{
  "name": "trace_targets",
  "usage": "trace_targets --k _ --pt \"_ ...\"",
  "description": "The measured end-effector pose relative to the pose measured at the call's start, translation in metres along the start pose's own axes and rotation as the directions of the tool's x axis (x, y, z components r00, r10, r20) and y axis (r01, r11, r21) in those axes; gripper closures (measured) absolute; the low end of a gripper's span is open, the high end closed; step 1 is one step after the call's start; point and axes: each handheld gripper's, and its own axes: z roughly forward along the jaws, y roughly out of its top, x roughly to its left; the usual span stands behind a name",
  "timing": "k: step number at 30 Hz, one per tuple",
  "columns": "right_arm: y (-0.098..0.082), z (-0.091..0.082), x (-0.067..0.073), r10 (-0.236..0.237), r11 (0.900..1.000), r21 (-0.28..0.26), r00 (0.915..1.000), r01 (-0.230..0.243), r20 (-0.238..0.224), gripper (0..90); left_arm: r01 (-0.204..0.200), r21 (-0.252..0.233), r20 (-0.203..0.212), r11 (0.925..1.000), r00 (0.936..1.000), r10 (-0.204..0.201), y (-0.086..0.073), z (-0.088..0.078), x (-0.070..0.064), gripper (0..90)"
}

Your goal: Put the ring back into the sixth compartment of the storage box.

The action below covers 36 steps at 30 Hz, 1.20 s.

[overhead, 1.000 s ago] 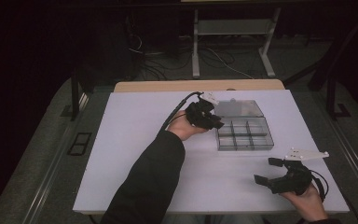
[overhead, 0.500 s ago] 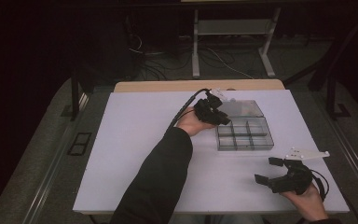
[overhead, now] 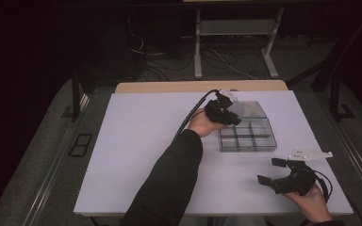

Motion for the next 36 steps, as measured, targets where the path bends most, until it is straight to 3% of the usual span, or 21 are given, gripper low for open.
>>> trace_targets --k 7,8,9,19,36 --pt "0.0 0.0 -0.001 0.003 1.0 -0.001 1.0 -0.003 0.003 0.5 0.006 -0.018 0.008 0.9998 1.0 -0.006 0.008 0.012 -0.002 69.9" --pt "0.001 0.0 -0.001 0.0 1.0 -0.005 1.0 0.0 0.005 0.5 -0.009 -0.007 0.011 0.9999 0.9999 0.009 0.009 0.013 -0.002 69.9" --pt "0.001 0.001 -0.002 0.0 1.0 -0.004 1.0 0.0 0.005 0.5 0.007 -0.021 0.013 0.9998 0.9999 -0.007 0.009 0.015 -0.004 69.9" --pt "0.001 0.002 0.0 0.0 1.0 -0.003 1.0 0.0 -0.001 0.5 -0.014 -0.008 0.021 0.9999 0.9997 0.014 0.012 0.036 -0.009 69.9" --pt "0.002 0.003 0.0 0.0 1.0 -0.001 1.0 0.0 -0.009 0.5 0.015 -0.03 0.032 0.9994 0.9994 -0.014 0.021 0.072 -0.006 69.9"
